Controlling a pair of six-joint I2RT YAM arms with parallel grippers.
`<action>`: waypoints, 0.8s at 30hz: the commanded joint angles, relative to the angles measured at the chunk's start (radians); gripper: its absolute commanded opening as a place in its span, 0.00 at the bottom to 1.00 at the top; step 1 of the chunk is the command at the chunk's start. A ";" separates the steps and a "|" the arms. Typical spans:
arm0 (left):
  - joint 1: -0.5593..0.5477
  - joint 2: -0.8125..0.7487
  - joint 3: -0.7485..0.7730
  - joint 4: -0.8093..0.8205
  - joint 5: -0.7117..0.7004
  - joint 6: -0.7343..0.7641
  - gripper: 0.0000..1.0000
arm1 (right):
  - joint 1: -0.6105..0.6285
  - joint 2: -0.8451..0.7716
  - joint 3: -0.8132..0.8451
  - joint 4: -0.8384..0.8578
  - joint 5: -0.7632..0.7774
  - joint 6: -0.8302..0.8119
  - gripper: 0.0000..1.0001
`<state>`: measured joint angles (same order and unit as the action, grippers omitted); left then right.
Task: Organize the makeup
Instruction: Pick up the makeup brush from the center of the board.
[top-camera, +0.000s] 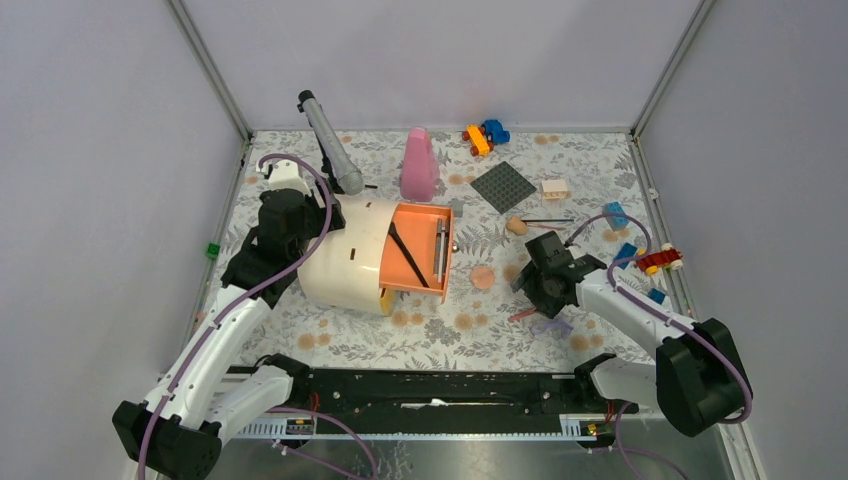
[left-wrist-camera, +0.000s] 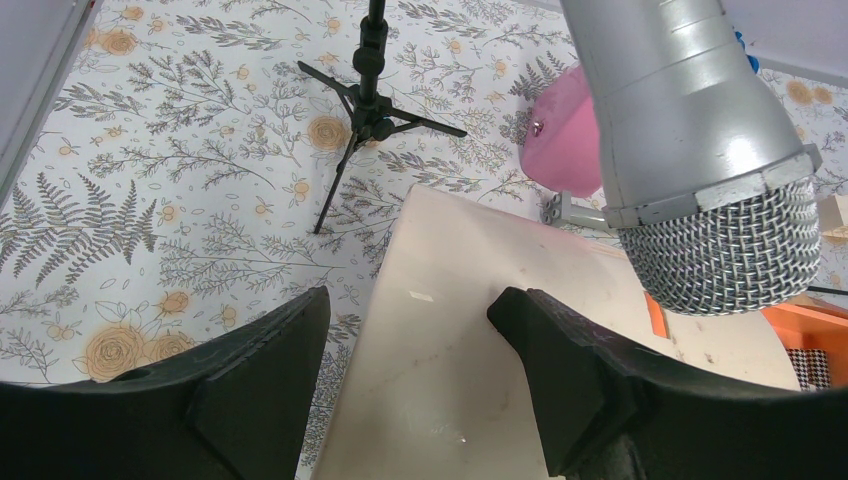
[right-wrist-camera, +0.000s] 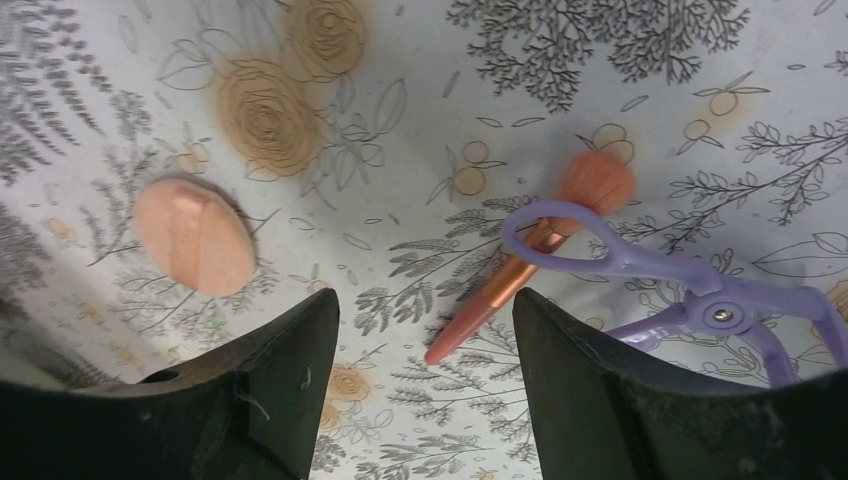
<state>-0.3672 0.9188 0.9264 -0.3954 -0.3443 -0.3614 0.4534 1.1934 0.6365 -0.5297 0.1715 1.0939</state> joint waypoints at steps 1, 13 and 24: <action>0.004 -0.005 -0.008 -0.020 0.018 0.021 0.76 | 0.011 0.023 -0.029 -0.018 0.041 -0.003 0.72; 0.004 -0.005 -0.008 -0.019 0.018 0.021 0.76 | 0.011 0.076 -0.053 0.021 0.088 -0.030 0.59; 0.004 -0.010 -0.008 -0.020 0.014 0.021 0.76 | 0.011 0.154 -0.056 0.122 0.005 -0.129 0.32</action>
<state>-0.3672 0.9184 0.9264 -0.3954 -0.3443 -0.3614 0.4572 1.2835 0.5938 -0.4618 0.2199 1.0191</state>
